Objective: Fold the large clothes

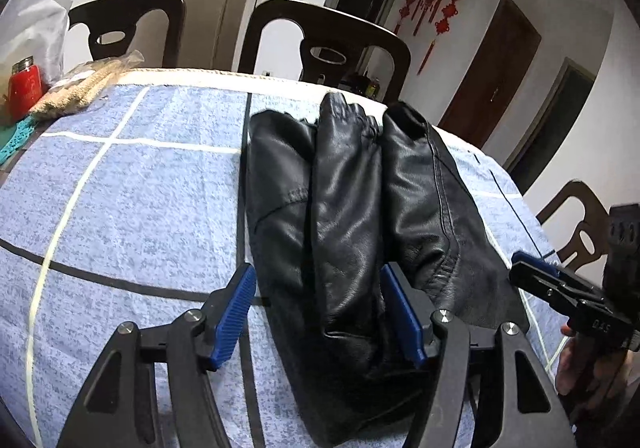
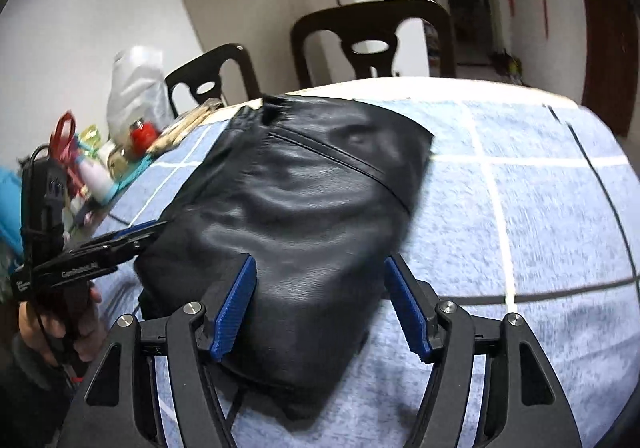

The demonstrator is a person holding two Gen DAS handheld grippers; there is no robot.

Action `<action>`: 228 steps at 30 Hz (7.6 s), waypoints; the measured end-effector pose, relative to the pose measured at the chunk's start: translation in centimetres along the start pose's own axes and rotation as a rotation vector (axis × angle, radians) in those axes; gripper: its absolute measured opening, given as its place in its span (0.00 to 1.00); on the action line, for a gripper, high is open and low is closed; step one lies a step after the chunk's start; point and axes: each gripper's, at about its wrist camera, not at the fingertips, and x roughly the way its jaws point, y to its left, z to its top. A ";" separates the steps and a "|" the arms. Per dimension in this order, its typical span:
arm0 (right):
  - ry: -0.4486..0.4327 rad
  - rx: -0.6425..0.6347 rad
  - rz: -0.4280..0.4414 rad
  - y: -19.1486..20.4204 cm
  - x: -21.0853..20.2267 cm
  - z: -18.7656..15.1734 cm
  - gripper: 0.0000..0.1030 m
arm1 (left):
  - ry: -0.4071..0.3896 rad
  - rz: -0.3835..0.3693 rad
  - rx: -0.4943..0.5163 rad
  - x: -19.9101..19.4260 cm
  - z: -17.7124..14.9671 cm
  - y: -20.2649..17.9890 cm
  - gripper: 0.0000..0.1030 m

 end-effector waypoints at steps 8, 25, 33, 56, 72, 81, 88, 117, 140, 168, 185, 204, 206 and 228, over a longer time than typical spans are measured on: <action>0.015 0.078 0.044 -1.2 0.4 0.2 0.69 | -0.009 0.020 -0.003 -0.3 1.0 -0.3 0.65; 0.046 0.180 0.117 -3.8 1.5 0.9 0.70 | 0.008 0.027 0.002 1.8 2.3 0.0 0.71; 0.099 0.273 0.187 -5.9 4.4 1.2 0.71 | 0.056 -0.022 -0.071 4.6 1.0 2.0 0.85; 0.097 0.241 0.164 -4.2 5.4 3.0 0.28 | 0.021 0.006 0.029 4.3 2.2 -1.1 0.20; 0.051 0.161 0.192 1.4 -0.4 3.3 0.16 | -0.047 -0.040 0.111 -4.4 3.9 -0.7 0.11; 0.067 0.101 0.302 7.3 -0.7 0.2 0.15 | -0.115 -0.033 0.126 -9.6 1.4 2.1 0.04; 0.121 0.181 0.229 4.1 1.2 -2.7 0.24 | 0.057 -0.004 0.017 -4.3 -2.8 5.6 0.05; 0.068 -0.209 0.119 10.4 2.9 4.9 0.40 | 0.038 -0.142 0.035 -6.4 -5.2 1.1 0.22; 0.050 -0.208 0.115 12.4 6.1 4.7 0.40 | -0.027 -0.101 -0.017 -6.8 -7.2 1.9 0.25; 0.028 -0.047 0.116 9.2 -7.1 -9.7 0.51 | -0.084 -0.019 0.001 -13.4 -10.4 1.3 0.47; 0.049 -0.204 -0.078 11.5 -9.9 -14.7 0.66 | -0.052 0.144 0.025 -14.7 -14.4 1.0 0.73; 0.082 -0.212 -0.143 11.0 -9.6 -15.8 0.67 | 0.020 0.213 0.042 -12.9 -16.0 0.8 0.74; 0.083 -0.218 -0.145 11.1 -9.6 -15.9 0.67 | 0.020 0.218 0.042 -12.8 -15.8 0.7 0.74; 0.075 -0.233 -0.140 11.9 -9.7 -15.6 0.67 | 0.039 0.246 0.056 -11.8 -16.2 0.5 0.74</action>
